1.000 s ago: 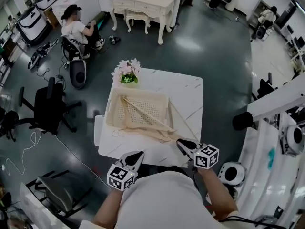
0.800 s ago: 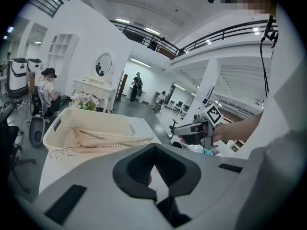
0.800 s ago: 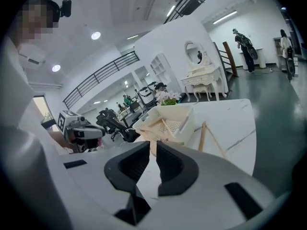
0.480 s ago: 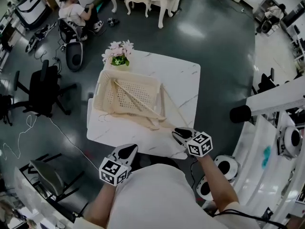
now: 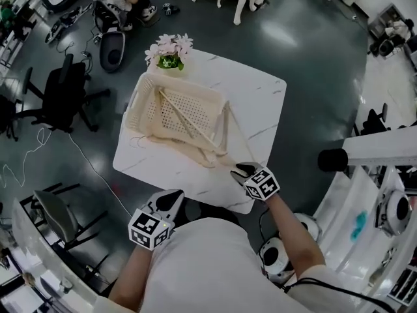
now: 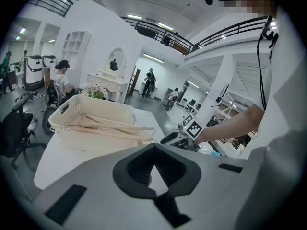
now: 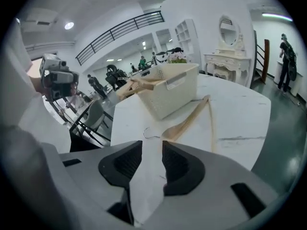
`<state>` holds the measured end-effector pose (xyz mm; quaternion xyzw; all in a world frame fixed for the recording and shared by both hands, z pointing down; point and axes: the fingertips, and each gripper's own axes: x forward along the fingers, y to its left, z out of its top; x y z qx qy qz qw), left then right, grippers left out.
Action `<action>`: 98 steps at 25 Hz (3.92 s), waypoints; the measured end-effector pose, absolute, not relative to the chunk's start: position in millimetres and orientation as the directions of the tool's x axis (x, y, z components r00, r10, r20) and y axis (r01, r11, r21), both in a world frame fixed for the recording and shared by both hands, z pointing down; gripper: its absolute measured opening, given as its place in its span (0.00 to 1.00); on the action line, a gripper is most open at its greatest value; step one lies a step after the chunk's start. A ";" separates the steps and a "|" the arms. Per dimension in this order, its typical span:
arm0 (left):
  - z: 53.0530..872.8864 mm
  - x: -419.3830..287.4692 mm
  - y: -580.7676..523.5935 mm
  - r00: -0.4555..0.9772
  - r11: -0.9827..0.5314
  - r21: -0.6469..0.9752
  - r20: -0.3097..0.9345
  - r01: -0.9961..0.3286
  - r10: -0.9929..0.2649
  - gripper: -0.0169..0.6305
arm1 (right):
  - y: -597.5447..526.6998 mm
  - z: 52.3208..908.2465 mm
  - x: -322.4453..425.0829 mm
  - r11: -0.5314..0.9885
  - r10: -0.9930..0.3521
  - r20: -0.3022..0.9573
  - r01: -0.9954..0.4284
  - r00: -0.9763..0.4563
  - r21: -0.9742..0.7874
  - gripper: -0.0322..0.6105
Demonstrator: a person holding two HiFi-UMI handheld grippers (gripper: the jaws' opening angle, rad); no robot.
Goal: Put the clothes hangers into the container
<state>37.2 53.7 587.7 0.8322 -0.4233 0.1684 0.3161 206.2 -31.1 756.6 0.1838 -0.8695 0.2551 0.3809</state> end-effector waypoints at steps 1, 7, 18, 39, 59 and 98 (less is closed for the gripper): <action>589.3 37.0 53.9 0.578 -0.432 0.384 0.552 -0.816 -0.601 0.04 | -32.9 763.8 206.0 0.810 -0.112 0.766 -0.504 -0.633 -0.299 0.27; 597.3 33.0 53.1 0.541 -0.380 0.385 0.572 -0.841 -0.616 0.04 | -47.0 804.7 210.1 0.832 -0.074 0.820 -0.488 -0.568 -0.263 0.29; 609.1 9.1 63.9 0.470 -0.262 0.401 0.613 -0.878 -0.635 0.04 | -47.9 856.3 206.7 0.891 -0.024 0.896 -0.416 -0.444 -0.183 0.37; 604.8 -10.5 70.7 0.481 -0.282 0.400 0.592 -0.872 -0.646 0.04 | -13.4 824.9 198.4 0.921 -0.105 0.903 -0.384 -0.416 -0.070 0.27; 595.9 -23.1 43.7 0.596 -0.430 0.413 0.551 -0.803 -0.584 0.04 | 31.5 752.6 187.6 0.851 -0.065 0.844 -0.472 -0.532 -0.232 0.26; 580.0 -43.3 -2.5 0.695 -0.580 0.392 0.490 -0.714 -0.526 0.04 | -9.4 612.1 157.2 0.820 -0.222 0.696 -0.517 -0.683 -0.246 0.27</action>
